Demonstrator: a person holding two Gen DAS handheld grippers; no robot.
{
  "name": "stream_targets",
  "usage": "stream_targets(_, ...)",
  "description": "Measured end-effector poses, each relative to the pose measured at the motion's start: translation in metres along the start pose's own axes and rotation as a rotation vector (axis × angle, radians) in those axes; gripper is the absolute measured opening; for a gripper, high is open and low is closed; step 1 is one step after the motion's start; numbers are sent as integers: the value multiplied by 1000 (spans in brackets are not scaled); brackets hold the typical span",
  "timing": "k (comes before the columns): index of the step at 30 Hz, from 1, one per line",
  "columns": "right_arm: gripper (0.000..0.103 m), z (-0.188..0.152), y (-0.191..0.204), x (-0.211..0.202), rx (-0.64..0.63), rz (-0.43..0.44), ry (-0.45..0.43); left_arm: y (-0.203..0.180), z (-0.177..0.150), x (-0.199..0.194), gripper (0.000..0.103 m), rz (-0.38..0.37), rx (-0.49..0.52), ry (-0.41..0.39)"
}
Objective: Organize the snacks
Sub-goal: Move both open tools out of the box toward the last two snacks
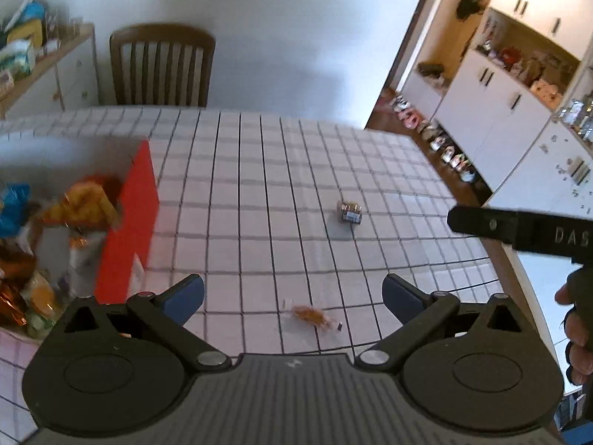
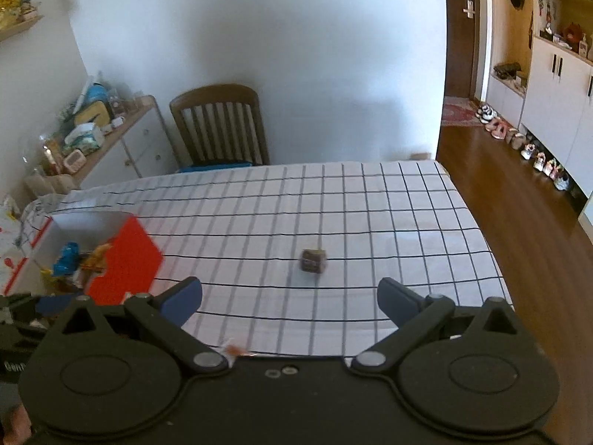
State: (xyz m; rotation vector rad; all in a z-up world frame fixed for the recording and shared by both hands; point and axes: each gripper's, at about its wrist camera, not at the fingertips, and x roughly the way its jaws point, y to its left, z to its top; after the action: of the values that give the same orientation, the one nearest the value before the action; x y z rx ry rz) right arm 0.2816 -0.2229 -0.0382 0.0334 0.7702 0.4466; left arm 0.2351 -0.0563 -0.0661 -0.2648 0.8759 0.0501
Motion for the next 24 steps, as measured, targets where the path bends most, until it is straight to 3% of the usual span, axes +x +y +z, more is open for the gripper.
stream_targets(10, 99, 12, -35, 64, -9, 22, 90, -22, -10, 56, 103, 127, -78, 107)
stream_targets(24, 95, 25, -29, 150, -19, 58, 197, -15, -17, 118, 103, 227, -300, 266)
